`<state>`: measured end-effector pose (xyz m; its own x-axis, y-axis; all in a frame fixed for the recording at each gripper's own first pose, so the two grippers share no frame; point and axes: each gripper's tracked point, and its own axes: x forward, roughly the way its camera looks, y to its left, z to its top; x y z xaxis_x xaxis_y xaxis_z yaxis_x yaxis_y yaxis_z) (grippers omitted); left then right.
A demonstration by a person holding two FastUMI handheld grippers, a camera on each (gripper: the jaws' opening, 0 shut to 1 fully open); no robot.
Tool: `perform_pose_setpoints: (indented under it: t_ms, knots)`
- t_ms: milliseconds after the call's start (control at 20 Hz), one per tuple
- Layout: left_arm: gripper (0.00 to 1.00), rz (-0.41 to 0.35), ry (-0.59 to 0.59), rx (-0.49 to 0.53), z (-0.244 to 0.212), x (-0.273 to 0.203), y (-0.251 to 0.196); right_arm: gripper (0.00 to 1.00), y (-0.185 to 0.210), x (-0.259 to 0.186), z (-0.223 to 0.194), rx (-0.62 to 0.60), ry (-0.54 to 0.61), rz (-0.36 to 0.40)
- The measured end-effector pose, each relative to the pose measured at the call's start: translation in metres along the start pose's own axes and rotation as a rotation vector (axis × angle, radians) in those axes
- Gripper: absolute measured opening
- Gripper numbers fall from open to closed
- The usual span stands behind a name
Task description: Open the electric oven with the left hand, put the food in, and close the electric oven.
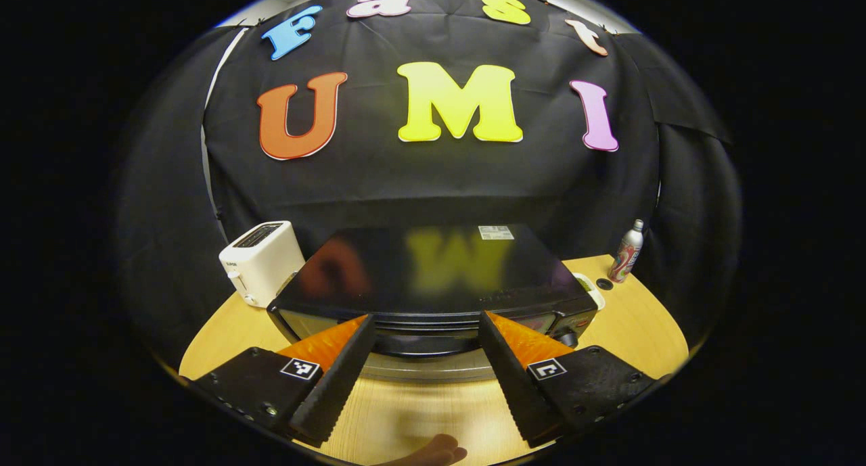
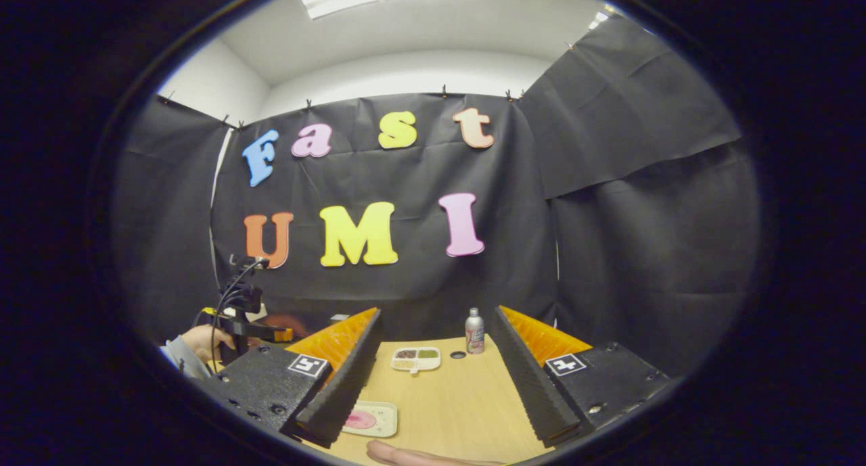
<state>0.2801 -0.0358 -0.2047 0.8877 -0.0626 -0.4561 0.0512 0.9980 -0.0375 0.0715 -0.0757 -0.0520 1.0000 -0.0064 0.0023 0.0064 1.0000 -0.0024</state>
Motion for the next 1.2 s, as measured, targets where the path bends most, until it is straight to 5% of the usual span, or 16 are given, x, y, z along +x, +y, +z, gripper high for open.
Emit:
perform_pose_setpoints:
  t_ms: [400,450,500,600,1200]
  knots:
    - [0.98,-0.006,-0.014,0.01,0.001,-0.003,-0.002,1.0,-0.007,-0.015,0.001,-0.027,-0.004,-0.004]
    - [0.89,-0.007,-0.006,0.007,-0.001,-0.005,-0.001,1.0,-0.007,-0.017,0.002,-0.028,-0.006,-0.004]
    - [0.99,-0.007,0.007,0.009,-0.007,-0.005,0.003,1.0,-0.006,-0.02,0.003,-0.027,-0.009,-0.001]
    - [0.98,-0.043,0.181,-0.039,-0.052,-0.004,-0.005,0.99,-0.006,-0.024,0.005,-0.025,-0.015,-0.001]
    - [0.94,-0.045,-0.023,-0.01,-0.023,-0.018,0.002,0.99,0.001,-0.02,0.003,-0.019,-0.002,0.0]
